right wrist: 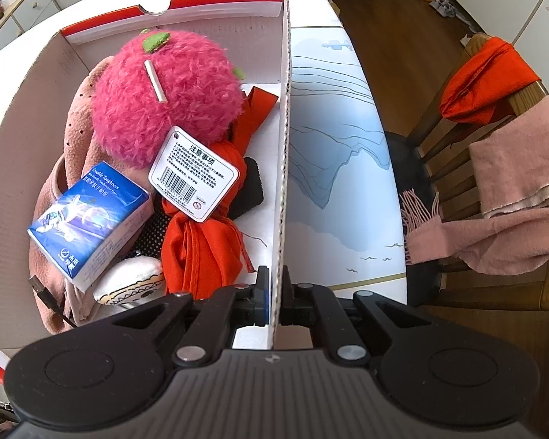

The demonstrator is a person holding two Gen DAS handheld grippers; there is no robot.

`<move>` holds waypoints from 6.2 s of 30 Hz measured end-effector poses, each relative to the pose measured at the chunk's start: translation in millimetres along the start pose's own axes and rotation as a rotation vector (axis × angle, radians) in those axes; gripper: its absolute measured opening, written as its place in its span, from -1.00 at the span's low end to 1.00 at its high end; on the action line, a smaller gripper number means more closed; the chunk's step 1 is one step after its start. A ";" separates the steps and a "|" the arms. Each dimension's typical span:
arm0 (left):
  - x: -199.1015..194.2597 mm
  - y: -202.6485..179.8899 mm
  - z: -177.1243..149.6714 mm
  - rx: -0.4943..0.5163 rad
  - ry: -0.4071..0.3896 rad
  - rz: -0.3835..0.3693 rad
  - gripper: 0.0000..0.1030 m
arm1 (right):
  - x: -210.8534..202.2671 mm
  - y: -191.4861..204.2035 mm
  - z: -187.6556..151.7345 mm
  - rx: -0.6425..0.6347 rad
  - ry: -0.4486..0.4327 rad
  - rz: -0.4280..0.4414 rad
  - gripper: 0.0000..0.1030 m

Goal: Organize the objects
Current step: 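Return the left gripper to the table and grasp the brown beaded hair tie, then carry the brown hair tie into the box and release it on the scarf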

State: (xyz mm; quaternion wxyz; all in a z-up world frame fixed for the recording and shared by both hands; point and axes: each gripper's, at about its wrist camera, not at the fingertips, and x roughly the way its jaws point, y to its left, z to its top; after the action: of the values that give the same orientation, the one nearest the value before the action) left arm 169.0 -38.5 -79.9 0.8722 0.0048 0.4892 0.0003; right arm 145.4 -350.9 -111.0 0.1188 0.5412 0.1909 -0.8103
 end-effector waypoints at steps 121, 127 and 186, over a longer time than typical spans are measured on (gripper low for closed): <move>-103.4 -80.6 34.4 0.216 -0.138 -0.307 -0.90 | 2.4 2.6 -5.1 0.130 0.009 -0.053 -0.94; -95.9 -119.9 35.5 0.288 -0.125 -0.366 -0.90 | 4.0 3.3 -3.1 0.127 0.004 -0.057 -0.94; -48.1 -164.2 -10.3 0.219 -0.058 -0.312 0.16 | 1.0 5.9 -8.2 0.057 -0.005 -0.073 -0.90</move>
State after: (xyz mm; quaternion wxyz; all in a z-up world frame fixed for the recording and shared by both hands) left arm 134.5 -202.8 -45.6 0.8697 0.0237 0.4557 -0.1880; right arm 154.2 -352.6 -115.8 0.0741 0.5349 0.1869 -0.8207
